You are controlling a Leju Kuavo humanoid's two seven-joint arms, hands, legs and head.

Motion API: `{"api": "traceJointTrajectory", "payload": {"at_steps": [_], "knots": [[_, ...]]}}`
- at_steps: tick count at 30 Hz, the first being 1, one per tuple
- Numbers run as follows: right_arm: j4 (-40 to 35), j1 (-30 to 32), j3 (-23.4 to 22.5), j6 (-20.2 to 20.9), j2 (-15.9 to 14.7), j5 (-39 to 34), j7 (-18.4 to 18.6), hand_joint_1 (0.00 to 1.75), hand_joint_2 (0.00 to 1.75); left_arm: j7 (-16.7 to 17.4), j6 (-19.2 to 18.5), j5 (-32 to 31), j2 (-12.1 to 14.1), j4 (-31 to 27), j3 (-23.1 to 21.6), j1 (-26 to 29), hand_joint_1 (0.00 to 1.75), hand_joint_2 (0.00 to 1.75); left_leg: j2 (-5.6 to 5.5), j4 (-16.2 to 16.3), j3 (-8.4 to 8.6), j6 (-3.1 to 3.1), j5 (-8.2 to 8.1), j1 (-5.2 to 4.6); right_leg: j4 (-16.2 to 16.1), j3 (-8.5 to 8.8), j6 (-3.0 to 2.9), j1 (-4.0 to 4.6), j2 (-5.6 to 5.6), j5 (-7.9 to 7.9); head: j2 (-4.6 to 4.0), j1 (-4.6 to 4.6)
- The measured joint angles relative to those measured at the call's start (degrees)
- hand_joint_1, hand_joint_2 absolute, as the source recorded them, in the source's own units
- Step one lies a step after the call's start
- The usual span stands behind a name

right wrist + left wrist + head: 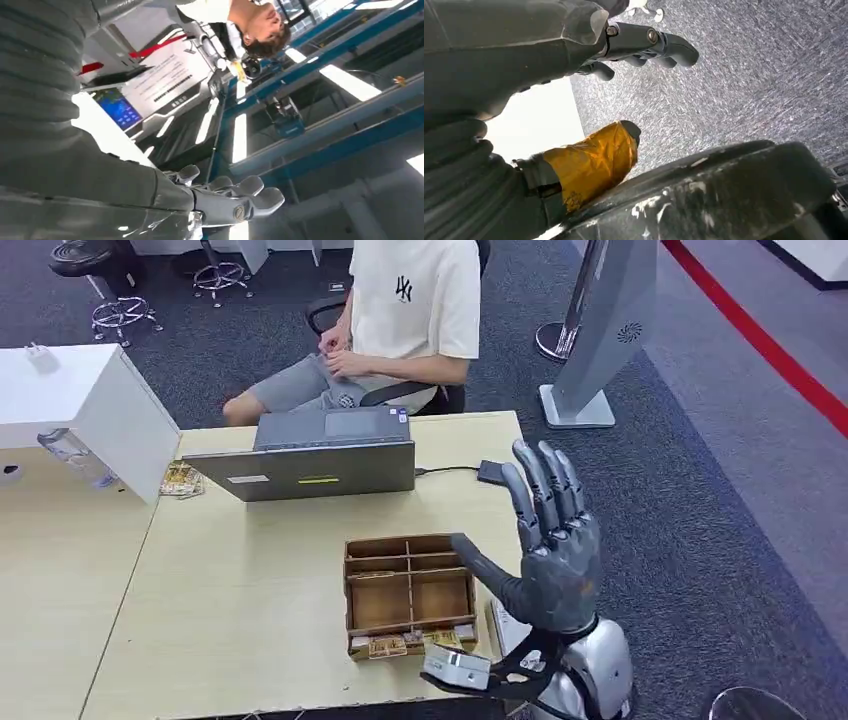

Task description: Pass the card to the sensor for recognition and then transmit it.

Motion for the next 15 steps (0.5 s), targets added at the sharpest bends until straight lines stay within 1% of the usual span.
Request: {"api": "traceJointTrajectory", "payload": {"at_steps": [7, 8, 9, 11, 12, 13, 15], "knots": [[-0.5, 1.3, -1.1, 0.0, 0.1, 0.5, 0.2, 0.02, 1.75, -0.1, 0.2, 0.2, 0.0, 0.0, 0.0, 0.0, 0.0, 1.75, 0.06, 0.0, 0.01, 0.0, 0.0, 0.01, 0.0, -0.01, -0.01, 0.03, 0.02, -0.01, 0.0, 0.0], [-0.4, 1.7, -1.3, 0.0, 0.1, -0.2, -0.5, 0.33, 1.75, -0.2, 0.4, -0.2, 0.0, 0.0, 0.2, 0.0, 0.0, 1.75, 0.05, 0.0, 0.0, 0.0, 0.0, 0.01, 0.0, 0.0, -0.02, 0.03, 0.01, -0.01, 0.0, 0.0], [-0.3, 2.2, -1.4, 0.0, 0.2, -0.5, -0.7, 1.45, 1.75, -0.2, 0.5, -0.6, 0.0, 0.0, 0.5, 0.0, 0.0, 1.75, 0.05, 0.0, 0.0, 0.0, 0.0, 0.01, 0.0, 0.0, -0.02, 0.03, 0.01, -0.01, 0.0, 0.0], [0.2, 3.3, -1.8, 0.0, 0.3, -1.1, -1.2, 1.69, 1.75, -0.5, 0.8, -1.0, 0.0, 0.0, 1.1, 0.0, 0.0, 1.75, 0.05, 0.0, -0.03, 0.0, 0.0, 0.02, 0.0, 0.0, -0.02, 0.03, 0.01, -0.01, 0.0, 0.02], [0.9, 3.3, -2.0, 0.0, 0.3, -1.0, -1.2, 1.75, 1.75, -0.7, 1.0, -1.0, 0.0, 0.0, 1.3, -0.1, 0.0, 1.75, 0.05, 0.0, -0.02, 0.0, 0.0, 0.02, 0.0, -0.01, -0.02, 0.03, 0.02, -0.01, 0.0, 0.02], [1.5, 3.4, -2.0, 0.0, 0.4, 0.2, -0.2, 1.75, 1.75, -0.9, 1.2, -1.0, 0.0, 0.0, 1.4, -0.1, 0.0, 1.75, 0.08, 0.0, 0.01, 0.0, 0.0, 0.02, 0.0, -0.01, -0.02, 0.03, 0.05, -0.01, 0.0, 0.02], [2.5, 3.4, -2.0, 0.0, 0.4, 1.1, 0.3, 1.75, 1.75, -1.2, 1.5, -0.9, 0.0, 0.0, 1.5, -0.2, 0.0, 1.75, 0.09, 0.0, 0.0, 0.0, 0.0, 0.01, 0.0, 0.0, -0.01, 0.02, 0.04, -0.01, 0.0, 0.02]]}}
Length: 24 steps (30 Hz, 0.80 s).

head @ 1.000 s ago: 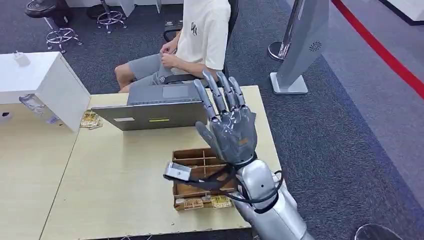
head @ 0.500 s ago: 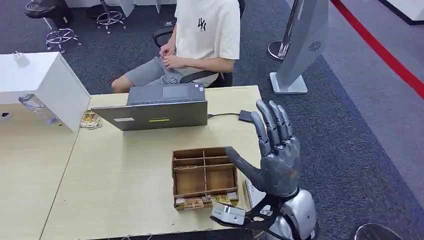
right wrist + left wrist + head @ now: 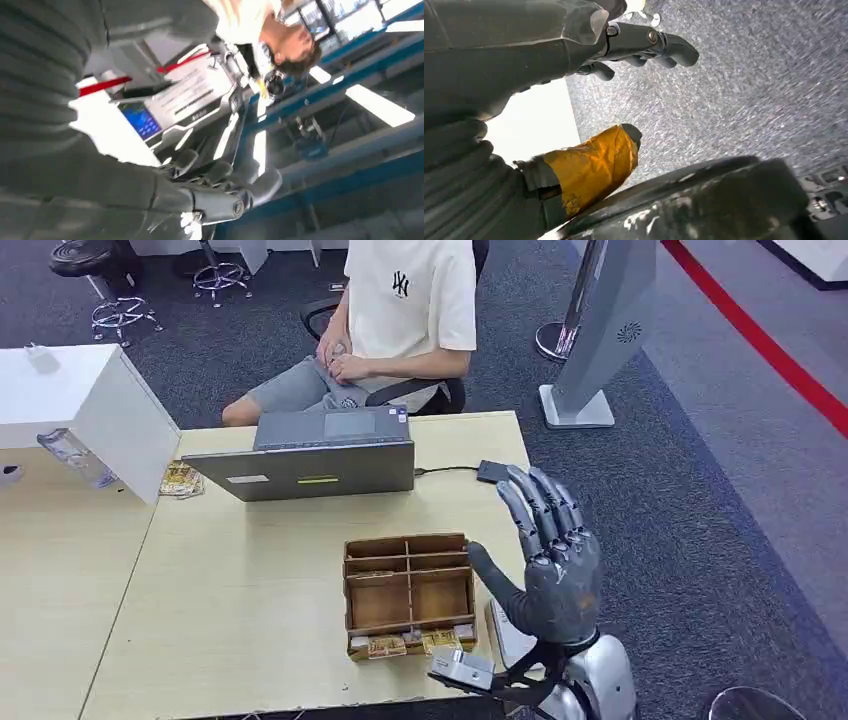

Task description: Pass the card to the sensor for recognition and then transmit it.

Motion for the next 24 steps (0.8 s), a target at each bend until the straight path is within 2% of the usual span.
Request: {"api": "traceJointTrajectory", "payload": {"at_steps": [1, 4, 5, 7, 8, 9, 10, 11, 15, 19, 24], "knots": [[0.5, 0.0, 0.0, 0.0, 0.0, 0.6, 0.3, 1.75, 1.75, 0.0, 0.0, 0.2, 0.0, 0.0, 0.0, -0.1, 0.0, 1.75, 0.0, 0.0, 0.0, 0.0, 0.0, 0.0, 0.0, 0.01, 0.0, 0.0, 0.0, 0.0, 0.0, 0.0], [2.3, -0.1, 0.8, 0.0, -0.1, 3.2, 5.3, 1.71, 1.75, 0.0, 0.0, 0.7, 0.0, 0.0, 0.0, -0.2, 0.0, 1.75, 0.0, 0.0, 0.0, 0.0, 0.0, 0.0, 0.0, 0.01, 0.0, 0.0, 0.01, 0.01, 0.0, 0.0], [3.3, -0.2, 1.0, 0.0, -0.1, 3.7, 5.4, 1.68, 1.75, 0.0, 0.0, 0.7, 0.0, 0.0, 0.0, -0.3, 0.0, 1.75, 0.0, 0.0, 0.0, 0.0, 0.0, 0.0, 0.0, 0.01, 0.0, 0.0, 0.0, 0.01, 0.0, 0.0], [5.4, -0.3, 1.0, 0.0, -0.1, 4.9, 3.4, 1.5, 1.75, 0.0, 0.0, 0.7, 0.0, 0.0, 0.0, -0.4, 0.0, 1.75, 0.0, 0.0, 0.0, 0.0, 0.0, 0.0, 0.0, 0.01, 0.0, 0.0, 0.0, 0.01, 0.0, 0.0], [6.8, -0.3, 1.0, 0.0, -0.1, 5.5, 2.7, 1.31, 1.75, 0.0, 0.0, 0.9, 0.0, 0.0, 0.0, -0.5, 0.0, 1.75, 0.0, 0.0, 0.0, 0.0, 0.0, 0.0, 0.0, 0.01, 0.0, 0.0, 0.0, 0.01, 0.0, -0.02], [7.9, -0.3, 1.0, 0.0, -0.1, 5.9, 2.5, 0.86, 1.75, 0.0, 0.0, 1.0, 0.1, 0.0, 0.0, -0.6, 0.0, 1.75, -0.01, 0.0, -0.01, 0.0, 0.0, 0.0, 0.0, 0.01, -0.01, 0.0, -0.01, 0.0, 0.0, 0.0], [8.8, -0.3, 1.0, 0.0, -0.1, 6.4, 2.6, 0.59, 1.75, 0.0, 0.0, 1.2, 0.1, 0.0, 0.0, -0.7, 0.0, 1.75, -0.02, 0.0, -0.01, 0.0, 0.0, 0.0, 0.0, 0.01, -0.01, 0.01, -0.01, 0.0, 0.0, -0.02], [9.7, -0.4, 1.0, 0.0, -0.1, 7.0, 3.2, 0.51, 1.75, 0.0, 0.0, 1.3, 0.1, 0.0, 0.0, -0.7, 0.0, 1.75, -0.02, 0.0, -0.01, 0.0, 0.0, 0.0, 0.0, 0.01, -0.01, 0.01, -0.01, 0.0, 0.0, 0.0], [12.5, -0.5, 1.2, 0.0, -0.1, 7.9, 4.4, 0.56, 1.75, 0.0, 0.0, 1.7, 0.2, 0.0, 0.0, -0.8, 0.0, 1.75, -0.01, 0.0, -0.01, 0.0, 0.0, 0.0, 0.0, 0.0, -0.01, 0.01, 0.0, 0.0, 0.0, 0.0], [14.2, -0.7, 1.7, 0.0, -0.1, 8.5, 6.4, 0.51, 1.75, 0.0, 0.0, 1.9, 0.3, 0.0, 0.0, -0.8, 0.0, 1.75, -0.01, 0.0, -0.02, 0.0, 0.0, 0.0, 0.0, 0.0, -0.01, 0.0, 0.0, 0.0, 0.0, 0.0], [17.2, -1.2, 3.7, 0.0, -0.5, 9.8, 10.6, 0.54, 1.75, 0.1, 0.0, 2.4, 0.4, 0.0, 0.0, -0.8, 0.0, 1.75, -0.01, 0.0, -0.01, 0.0, 0.0, 0.0, 0.0, 0.0, -0.01, 0.0, 0.0, 0.0, 0.0, 0.0]]}}
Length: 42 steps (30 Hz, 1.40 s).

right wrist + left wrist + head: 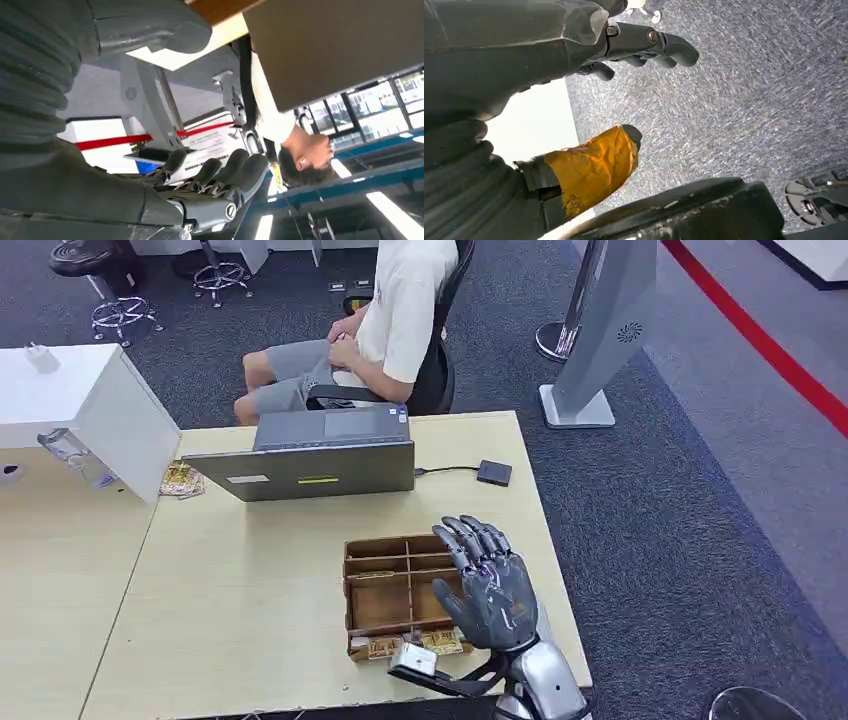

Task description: Pass the card to the sensor for recognition and then transmit it.

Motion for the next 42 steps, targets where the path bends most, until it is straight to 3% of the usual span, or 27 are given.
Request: {"api": "traceJointTrajectory", "payload": {"at_steps": [4, 6, 7, 10, 19, 27, 30, 42], "knots": [[1.5, -0.3, 1.2, 0.0, -0.2, 0.6, 1.7, 0.7, 1.75, 0.0, 0.0, 0.3, 0.1, 0.0, 0.0, 0.0, 0.0, 1.75, 0.0, 0.0, 0.0, 0.0, 0.0, 0.0, 0.0, 0.0, 0.0, 0.0, 0.0, 0.0, 0.0, 0.0], [1.9, -0.4, 1.5, 0.0, -0.4, 0.7, 2.3, 1.1, 1.75, 0.0, 0.1, 0.4, 0.1, 0.0, 0.0, 0.0, 0.0, 1.75, 0.0, 0.0, 0.0, 0.0, 0.0, 0.0, 0.0, 0.0, 0.0, 0.0, 0.0, 0.0, 0.0, 0.0], [2.1, -0.4, 1.6, 0.0, -0.5, 0.7, 2.7, 1.13, 1.75, 0.0, 0.2, 0.4, 0.1, 0.0, 0.0, 0.0, 0.0, 1.75, 0.0, 0.0, 0.0, 0.0, 0.0, 0.0, 0.0, 0.0, 0.0, 0.0, 0.0, 0.0, 0.0, 0.0], [2.5, -0.4, 1.7, 0.0, -0.5, 0.7, 3.4, 1.06, 1.75, 0.0, 0.3, 0.5, 0.1, 0.0, 0.0, 0.0, 0.0, 1.75, 0.0, 0.0, -0.01, 0.0, 0.0, 0.0, 0.0, 0.0, 0.0, 0.0, 0.0, 0.0, 0.0, 0.0], [3.9, -0.5, 1.7, 0.0, -0.6, 0.6, 3.9, 1.12, 1.75, -0.1, 0.5, 1.0, 0.1, 0.0, 0.0, 0.0, 0.0, 1.75, 0.0, 0.0, -0.01, 0.0, 0.0, 0.0, 0.0, 0.0, 0.0, 0.0, 0.0, 0.0, 0.0, 0.0], [5.0, -0.7, 1.7, 0.0, -0.7, 1.0, 4.9, 0.8, 1.75, -0.1, 0.5, 1.2, 0.1, 0.0, 0.0, 0.0, 0.0, 1.75, 0.0, 0.0, -0.01, 0.0, 0.0, 0.0, 0.0, 0.0, 0.0, 0.0, 0.0, 0.0, 0.0, 0.0], [5.6, -0.8, 1.7, 0.0, -0.8, 0.9, 5.4, 0.77, 1.75, -0.1, 0.5, 1.3, 0.1, 0.0, 0.0, 0.0, 0.0, 1.75, 0.0, 0.0, -0.01, 0.0, 0.0, 0.0, 0.0, 0.0, 0.0, 0.0, 0.0, 0.0, 0.0, -0.02], [8.4, -2.6, 1.6, 0.0, -0.9, 0.0, 5.6, 0.84, 1.75, -0.2, 0.5, 1.3, 0.1, 0.0, 0.0, -0.1, 0.0, 1.75, 0.0, 0.0, -0.01, 0.0, 0.0, 0.0, 0.0, 0.01, 0.0, 0.0, 0.0, 0.0, 0.0, 0.0]]}}
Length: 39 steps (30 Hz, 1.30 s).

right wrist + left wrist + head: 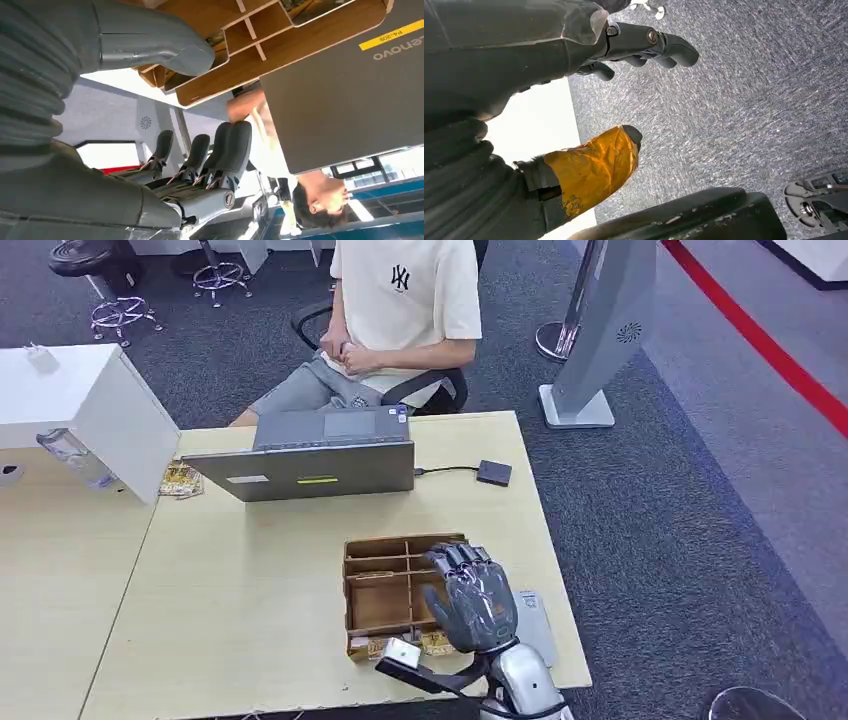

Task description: Pass the card to the sensor for recognition and then transmit it.

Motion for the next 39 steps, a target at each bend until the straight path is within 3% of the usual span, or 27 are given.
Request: {"api": "traceJointTrajectory", "payload": {"at_steps": [16, 26, 32, 33, 39], "knots": [[4.7, -4.1, -0.9, 0.0, 0.0, -0.2, 0.4, 0.79, 1.75, 0.0, 0.0, 0.0, 0.0, 0.0, -0.4, -0.1, 0.0, 1.75, 0.0, 0.0, 0.01, 0.0, 0.0, 0.0, 0.0, -0.01, 0.0, 0.0, 0.01, 0.0, 0.0, -0.02], [8.9, -5.6, -2.1, 0.0, -0.6, 0.9, 3.4, 0.75, 1.75, 0.0, 0.0, 0.2, 0.0, 0.0, -0.8, -0.1, 0.0, 1.75, 0.0, 0.0, 0.0, 0.0, 0.0, 0.0, 0.0, -0.01, 0.0, 0.0, 0.01, 0.0, 0.0, -0.02], [11.0, -6.1, -2.6, 0.0, -1.4, 1.5, 4.9, 0.84, 1.75, 0.0, 0.0, 0.6, 0.0, 0.0, -0.9, -0.1, 0.0, 1.75, 0.0, 0.0, 0.0, 0.0, 0.0, 0.0, 0.0, -0.01, 0.0, 0.0, 0.01, 0.0, 0.0, -0.02], [11.4, -6.1, -2.6, 0.0, -1.6, 1.5, 5.3, 1.05, 1.75, 0.0, 0.0, 0.6, 0.1, 0.0, -0.9, -0.1, 0.0, 1.75, 0.0, 0.0, 0.0, 0.0, 0.0, 0.0, 0.0, -0.01, 0.0, 0.0, 0.01, 0.0, 0.0, -0.02], [12.7, -7.0, -2.6, -0.2, -2.2, 1.5, 6.2, 1.05, 1.75, 0.0, -0.1, 0.7, 0.3, 0.0, -1.1, -0.1, 0.0, 1.75, 0.0, 0.0, 0.03, 0.0, 0.0, 0.0, 0.0, 0.0, 0.0, 0.0, 0.01, 0.0, 0.0, -0.02]]}}
